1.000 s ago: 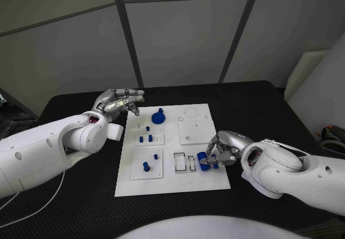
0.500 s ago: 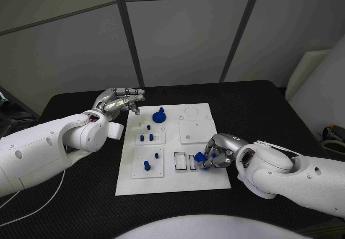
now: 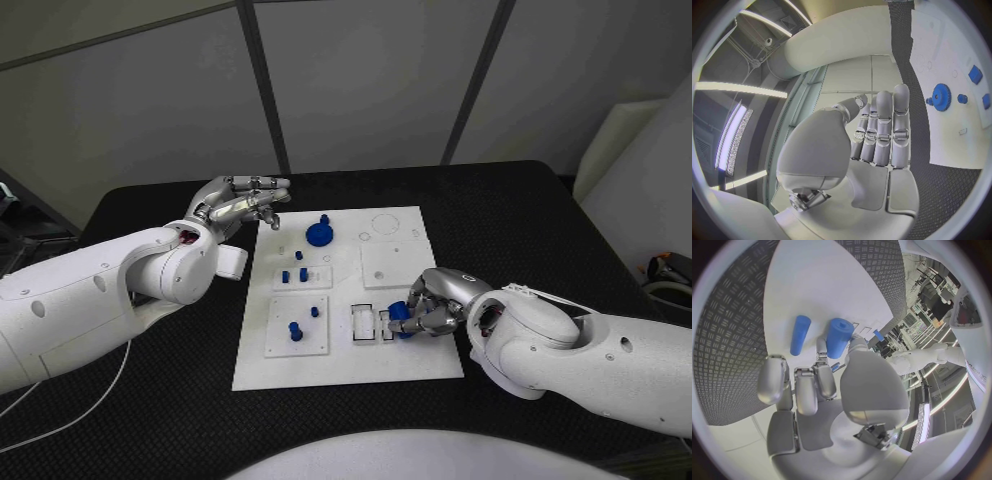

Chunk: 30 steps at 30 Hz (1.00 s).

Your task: Assemble the parts on the task board

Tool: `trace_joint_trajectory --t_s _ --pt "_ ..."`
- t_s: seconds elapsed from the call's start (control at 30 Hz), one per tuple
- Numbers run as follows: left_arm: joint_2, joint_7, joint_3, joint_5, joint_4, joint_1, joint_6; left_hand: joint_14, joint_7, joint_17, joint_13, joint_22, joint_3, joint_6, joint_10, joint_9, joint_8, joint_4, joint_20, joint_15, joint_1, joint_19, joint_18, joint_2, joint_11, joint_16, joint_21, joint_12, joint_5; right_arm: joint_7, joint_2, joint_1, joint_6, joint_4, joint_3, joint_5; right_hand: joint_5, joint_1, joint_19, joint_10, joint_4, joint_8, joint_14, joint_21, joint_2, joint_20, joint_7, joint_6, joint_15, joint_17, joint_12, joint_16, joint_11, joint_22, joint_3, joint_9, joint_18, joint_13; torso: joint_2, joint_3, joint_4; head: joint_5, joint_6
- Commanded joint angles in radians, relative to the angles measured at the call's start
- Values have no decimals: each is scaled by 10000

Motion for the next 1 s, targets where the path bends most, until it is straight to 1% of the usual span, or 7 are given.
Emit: trace_joint_trajectory --t_s 0.03,0.33,0.47,0.5,0.63,0.7,1.0 --pt "-17 15 7 15 12 4 121 -70 71 -10 9 -10 -77 -13 -68 -11 57 -7 7 -4 -25 -48 -102 60 14 -12 -13 48 -28 -72 -91 -91 -440 72 -80 23 182 160 46 131 10 131 802 49 237 -38 -24 152 -79 1325 73 73 -21 58 55 93 -141 118 -17 9 -22 -10 14" --pt "-15 14 7 15 -8 -25 126 -72 73 -16 9 -11 -85 -14 -71 -13 59 -1 9 -4 -33 -49 -102 65 15 -10 -16 54 -28 59 -447 -85 -1460 700 -65 108 233 172 84 147 21 223 809 88 251 -64 -67 238 -109 1362 71 89 -58 121 0 154 -153 143 -66 -22 -65 2 38" --pt "-3 2 6 15 -14 -32 137 -72 73 -16 9 -11 -85 -14 -71 -13 59 -1 9 -4 -33 -49 -102 65 15 -10 -16 54 -28 95 -482 -78 -1722 916 -51 219 232 147 96 152 31 238 810 101 244 -71 -73 248 -116 1368 71 91 -65 142 -28 166 -158 151 -85 -41 -66 29 40" --pt "-2 0 6 15 -14 -33 138 -72 73 -16 9 -11 -85 -14 -71 -13 59 -1 9 -4 -33 -49 -102 65 15 -10 -16 54 -28 102 -473 -76 -1752 956 -47 249 232 147 96 152 31 238 810 101 244 -71 -73 248 -116 1368 71 91 -65 142 -28 166 -158 151 -72 -37 -65 41 57" --pt "2 -5 6 15 -17 -35 138 -72 73 -16 9 -11 -85 -14 -71 -13 59 -1 9 -4 -33 -49 -102 65 15 -10 -16 54 -28 112 -334 -71 -1720 998 -38 434 225 104 114 163 41 256 813 119 240 -81 -82 255 -125 1383 76 97 -73 170 -69 183 -164 169 -65 -40 -61 67 77" --pt "7 -6 6 15 -17 -36 141 -72 73 -16 9 -11 -85 -14 -71 -13 59 -1 9 -4 -33 -49 -102 65 15 -10 -16 54 -28 119 -205 -70 -1639 952 -36 557 210 63 116 164 47 264 810 121 241 -87 -85 252 -129 1370 68 92 -77 173 -99 192 -164 168 -48 -30 -56 88 86" --pt "42 -7 6 15 -20 -37 153 -72 73 -16 9 -11 -85 -14 -71 -13 59 -1 9 -4 -33 -49 -102 65 15 -10 -16 54 -28 46 481 -67 -1065 528 -28 728 -100 -228 99 135 51 305 796 104 172 -106 -95 186 -141 1311 -21 64 -84 157 -320 258 -161 133 -44 -26 -57 161 66"
